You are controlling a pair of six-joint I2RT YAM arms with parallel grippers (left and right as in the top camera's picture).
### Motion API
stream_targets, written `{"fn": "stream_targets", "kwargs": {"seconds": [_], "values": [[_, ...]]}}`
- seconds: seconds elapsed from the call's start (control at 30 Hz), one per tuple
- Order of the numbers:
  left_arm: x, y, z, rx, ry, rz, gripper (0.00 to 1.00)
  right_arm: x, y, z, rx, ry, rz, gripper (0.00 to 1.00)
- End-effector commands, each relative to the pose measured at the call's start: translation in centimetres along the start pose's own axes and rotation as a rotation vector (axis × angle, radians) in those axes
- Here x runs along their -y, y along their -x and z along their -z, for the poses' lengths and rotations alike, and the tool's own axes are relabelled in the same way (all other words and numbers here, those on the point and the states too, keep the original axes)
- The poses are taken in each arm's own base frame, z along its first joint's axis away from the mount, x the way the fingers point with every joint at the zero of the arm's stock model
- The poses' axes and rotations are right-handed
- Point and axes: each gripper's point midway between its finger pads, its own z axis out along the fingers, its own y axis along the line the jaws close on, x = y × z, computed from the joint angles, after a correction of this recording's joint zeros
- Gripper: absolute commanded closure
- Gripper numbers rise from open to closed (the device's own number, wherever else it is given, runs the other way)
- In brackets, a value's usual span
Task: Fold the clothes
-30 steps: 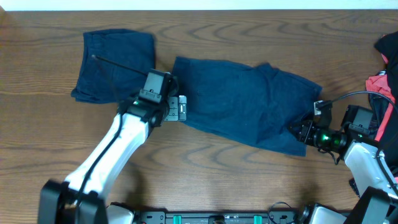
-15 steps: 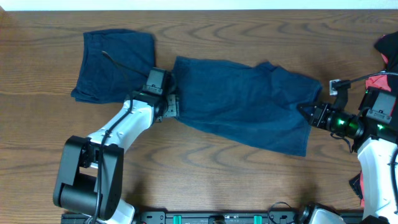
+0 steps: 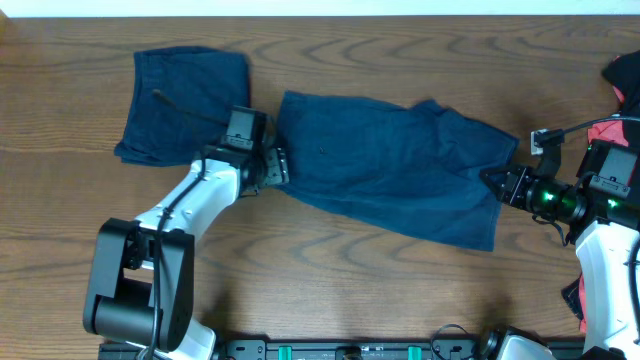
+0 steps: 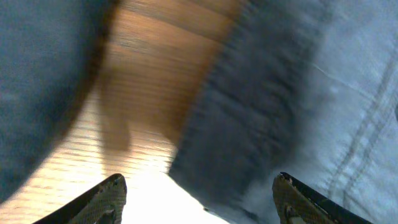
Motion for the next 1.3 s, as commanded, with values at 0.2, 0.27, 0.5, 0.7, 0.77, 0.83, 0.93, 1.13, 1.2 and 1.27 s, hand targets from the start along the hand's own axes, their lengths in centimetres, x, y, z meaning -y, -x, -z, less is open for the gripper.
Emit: {"fn": "stream_targets", "kwargs": {"seconds": [0.2, 0.27, 0.5, 0.7, 0.77, 0.83, 0.93, 1.13, 1.2, 1.27], "values": [[-0.8, 0.0, -0.6, -0.035, -0.052, 0.261, 0.25, -0.5, 0.8, 0.5, 0.024, -0.004, 0.026, 0.99], [0.0, 0.2, -0.8, -0.040, -0.100, 0.260, 0.27, -0.5, 0.8, 0.5, 0.024, -0.004, 0.026, 0.99], [0.4, -0.5, -1.6, -0.084, -0.119, 0.328, 0.39, -0.5, 0.8, 0.5, 0.024, -0.004, 0.026, 0.99], [0.4, -1.0, -2.3, -0.113, -0.118, 0.358, 0.44, -0.5, 0.8, 0.5, 0.024, -0.004, 0.025, 0.99], [0.5, -0.6, -2.3, -0.096, -0.128, 0.356, 0.66, -0.5, 0.8, 0.5, 0.024, -0.004, 0.026, 0.99], [0.6, -0.2, -2.2, -0.081, -0.134, 0.350, 0.94, -0.5, 0.9, 0.5, 0.025, -0.004, 0.027, 0.99], [0.6, -0.1, -2.2, -0.075, -0.138, 0.323, 0.94, -0.3, 1.0, 0.5, 0.029, -0.017, 0.036, 0.99], [0.9, 0.0, 0.3, -0.056, -0.150, 0.245, 0.94, -1.5, 1.8, 1.7, 0.073, -0.015, 0.091, 0.99], [1.1, 0.2, 2.3, -0.035, -0.159, 0.203, 0.94, -2.5, 2.3, 2.6, 0.098, -0.014, 0.103, 0.99], [1.2, 0.3, 4.9, -0.002, -0.166, 0.178, 0.94, -3.6, 2.5, 3.8, 0.116, -0.014, 0.105, 0.99]]}}
